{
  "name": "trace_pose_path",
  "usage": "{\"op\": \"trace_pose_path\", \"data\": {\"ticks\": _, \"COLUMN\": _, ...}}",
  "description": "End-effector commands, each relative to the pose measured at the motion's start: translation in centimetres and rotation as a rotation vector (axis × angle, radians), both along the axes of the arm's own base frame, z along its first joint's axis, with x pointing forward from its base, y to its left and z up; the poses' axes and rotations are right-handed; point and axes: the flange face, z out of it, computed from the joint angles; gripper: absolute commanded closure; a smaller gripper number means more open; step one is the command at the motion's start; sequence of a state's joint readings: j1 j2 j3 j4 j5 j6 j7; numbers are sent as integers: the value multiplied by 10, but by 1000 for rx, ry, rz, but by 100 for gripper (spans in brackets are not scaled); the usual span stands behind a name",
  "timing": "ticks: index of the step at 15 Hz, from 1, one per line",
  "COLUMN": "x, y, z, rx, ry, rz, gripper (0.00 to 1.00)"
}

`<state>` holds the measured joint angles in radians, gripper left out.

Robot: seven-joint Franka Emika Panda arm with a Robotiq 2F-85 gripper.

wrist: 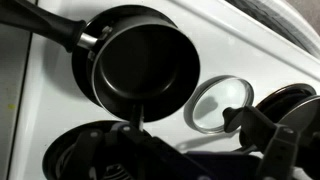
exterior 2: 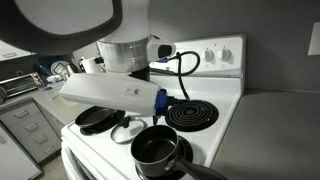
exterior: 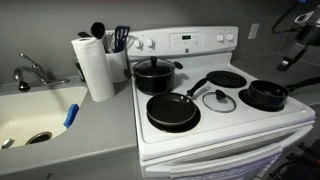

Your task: Take the lid from the stove and put it on the left pot

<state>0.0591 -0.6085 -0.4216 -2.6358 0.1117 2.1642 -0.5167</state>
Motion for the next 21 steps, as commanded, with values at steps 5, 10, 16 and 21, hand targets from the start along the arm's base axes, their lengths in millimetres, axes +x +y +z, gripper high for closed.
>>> {"op": "trace_pose_path", "data": {"ticks": 5, "x": 6, "y": 1, "z": -2, "rx": -2, "ry": 13, "rz": 2, "gripper": 0}}
{"op": "trace_pose_path", "data": {"ticks": 10, "x": 16, "y": 4, "z": -6, "rx": -5, "ry": 35, "rz": 40, "gripper": 0}}
{"op": "trace_pose_path", "data": {"ticks": 16, "x": 44, "y": 10, "z": -5, "rx": 14, "ry": 28, "rz": 8, "gripper": 0}}
{"op": "trace_pose_path", "data": {"ticks": 21, "x": 84, "y": 33, "z": -1, "rx": -44, "ry": 57, "rz": -94, "gripper": 0}}
